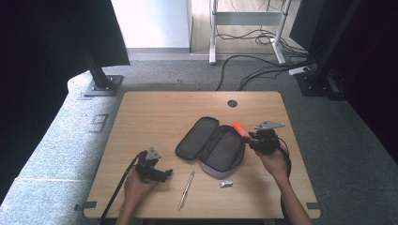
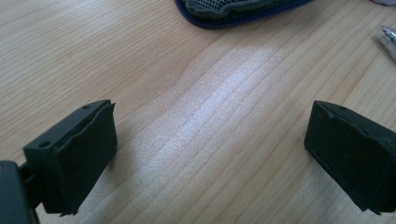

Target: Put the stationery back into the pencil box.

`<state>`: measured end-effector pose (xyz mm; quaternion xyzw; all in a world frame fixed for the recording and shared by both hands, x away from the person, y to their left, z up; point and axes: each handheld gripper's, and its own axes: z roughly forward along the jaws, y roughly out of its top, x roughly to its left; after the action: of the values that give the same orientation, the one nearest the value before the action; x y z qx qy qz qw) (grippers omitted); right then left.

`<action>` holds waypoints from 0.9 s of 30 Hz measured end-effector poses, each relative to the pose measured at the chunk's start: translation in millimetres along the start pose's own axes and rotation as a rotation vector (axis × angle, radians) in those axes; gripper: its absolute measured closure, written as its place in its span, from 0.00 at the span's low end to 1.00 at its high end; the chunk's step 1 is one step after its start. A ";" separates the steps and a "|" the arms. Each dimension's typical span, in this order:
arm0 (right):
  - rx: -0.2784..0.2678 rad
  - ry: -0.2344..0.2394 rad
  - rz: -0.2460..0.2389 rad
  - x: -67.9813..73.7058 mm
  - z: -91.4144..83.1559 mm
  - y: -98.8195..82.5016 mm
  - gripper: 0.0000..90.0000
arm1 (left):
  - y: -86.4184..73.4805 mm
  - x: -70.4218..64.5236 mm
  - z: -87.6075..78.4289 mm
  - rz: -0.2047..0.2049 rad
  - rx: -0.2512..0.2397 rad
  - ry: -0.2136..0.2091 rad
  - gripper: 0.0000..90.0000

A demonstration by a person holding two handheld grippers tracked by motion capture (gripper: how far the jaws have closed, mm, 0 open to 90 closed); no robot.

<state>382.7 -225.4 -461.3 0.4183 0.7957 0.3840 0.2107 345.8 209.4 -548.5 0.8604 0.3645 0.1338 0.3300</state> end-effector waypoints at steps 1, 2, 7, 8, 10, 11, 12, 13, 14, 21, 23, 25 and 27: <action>0.001 0.004 0.000 1.8 1.2 0.9 0.73 | 0.0 0.0 0.0 0.000 0.000 0.000 0.03; 0.002 0.007 -0.004 3.9 2.8 1.9 0.73 | 0.0 0.0 0.0 0.000 0.000 0.000 0.03; 0.008 0.023 -0.022 13.1 9.9 5.9 0.73 | 0.0 0.1 -0.1 0.001 0.001 0.000 0.03; 0.009 0.024 -0.026 13.8 10.5 6.2 0.73 | 0.0 0.1 0.0 0.001 0.001 0.000 0.03; 0.011 0.032 -0.029 17.2 13.4 7.2 0.73 | 0.0 0.0 0.0 0.000 0.000 0.000 0.03; 0.013 0.036 -0.033 18.6 14.9 7.6 0.73 | 0.0 0.0 0.0 0.000 0.000 0.000 0.03; 0.016 0.040 -0.038 21.2 17.6 8.2 0.73 | 0.0 0.0 0.0 0.000 0.000 0.000 0.03; 0.019 0.042 -0.042 22.1 18.5 8.4 0.73 | 0.0 0.0 0.0 0.000 -0.001 0.000 0.03; 0.018 0.042 -0.043 23.3 19.7 8.6 0.73 | 0.0 0.0 0.0 0.000 -0.001 0.000 0.03; 0.026 0.057 -0.051 29.9 29.3 9.5 0.73 | 0.0 0.0 0.0 0.000 -0.001 0.000 0.03; 0.029 0.061 -0.053 32.2 32.6 9.4 0.73 | 0.0 0.0 0.0 0.000 -0.001 0.000 0.03; 0.033 0.065 -0.055 34.5 36.4 8.8 0.73 | 0.0 0.0 0.0 0.000 -0.001 0.000 0.03; 0.037 0.067 -0.058 36.1 39.6 8.3 0.73 | 0.0 0.0 0.0 0.000 -0.001 0.000 0.03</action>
<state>392.7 -175.4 -479.7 0.3858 0.8210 0.3769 0.1871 345.8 209.4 -548.6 0.8602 0.3647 0.1339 0.3303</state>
